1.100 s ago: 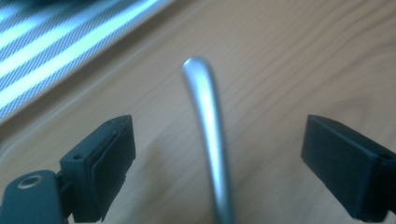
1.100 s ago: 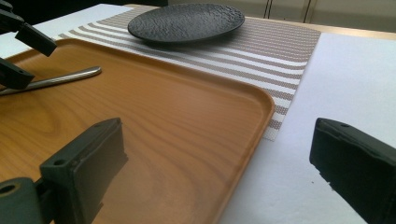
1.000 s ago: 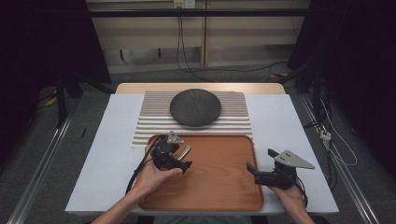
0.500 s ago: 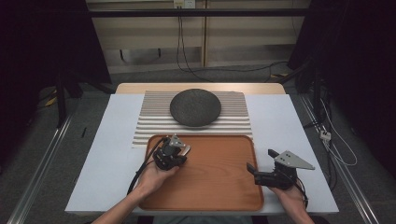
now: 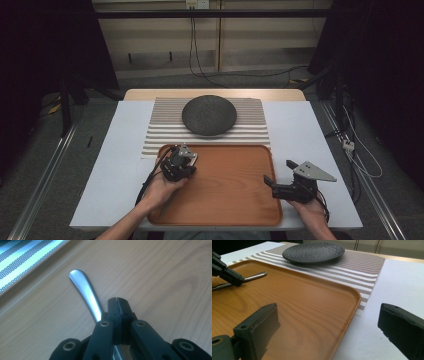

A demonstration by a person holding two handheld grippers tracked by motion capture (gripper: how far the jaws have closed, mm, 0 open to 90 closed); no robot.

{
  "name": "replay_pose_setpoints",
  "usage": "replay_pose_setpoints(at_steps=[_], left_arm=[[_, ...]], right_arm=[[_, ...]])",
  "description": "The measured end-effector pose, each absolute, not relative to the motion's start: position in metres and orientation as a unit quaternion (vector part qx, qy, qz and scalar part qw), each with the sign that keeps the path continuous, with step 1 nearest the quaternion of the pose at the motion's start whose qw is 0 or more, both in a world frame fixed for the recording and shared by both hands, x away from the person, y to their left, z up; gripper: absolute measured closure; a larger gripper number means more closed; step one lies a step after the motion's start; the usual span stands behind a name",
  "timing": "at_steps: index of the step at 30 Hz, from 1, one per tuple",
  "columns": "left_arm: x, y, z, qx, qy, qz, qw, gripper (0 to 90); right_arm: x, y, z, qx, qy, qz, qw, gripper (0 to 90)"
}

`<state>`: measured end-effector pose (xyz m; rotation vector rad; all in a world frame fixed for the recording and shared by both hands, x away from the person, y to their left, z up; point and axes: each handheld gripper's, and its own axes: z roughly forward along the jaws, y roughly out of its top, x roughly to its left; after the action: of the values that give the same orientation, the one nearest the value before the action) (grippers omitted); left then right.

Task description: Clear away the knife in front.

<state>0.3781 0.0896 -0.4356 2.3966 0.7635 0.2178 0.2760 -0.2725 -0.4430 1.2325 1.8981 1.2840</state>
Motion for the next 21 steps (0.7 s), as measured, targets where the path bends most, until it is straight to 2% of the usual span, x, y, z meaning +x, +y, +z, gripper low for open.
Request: replay_pose_setpoints(at_steps=[21], left_arm=[[0.373, 0.105, -0.432, 0.911, 0.288, 0.077, 0.286, 90.0]], right_arm=[[0.279, -0.272, -0.444, 0.457, 0.705, 0.474, 0.265, 3.1]])
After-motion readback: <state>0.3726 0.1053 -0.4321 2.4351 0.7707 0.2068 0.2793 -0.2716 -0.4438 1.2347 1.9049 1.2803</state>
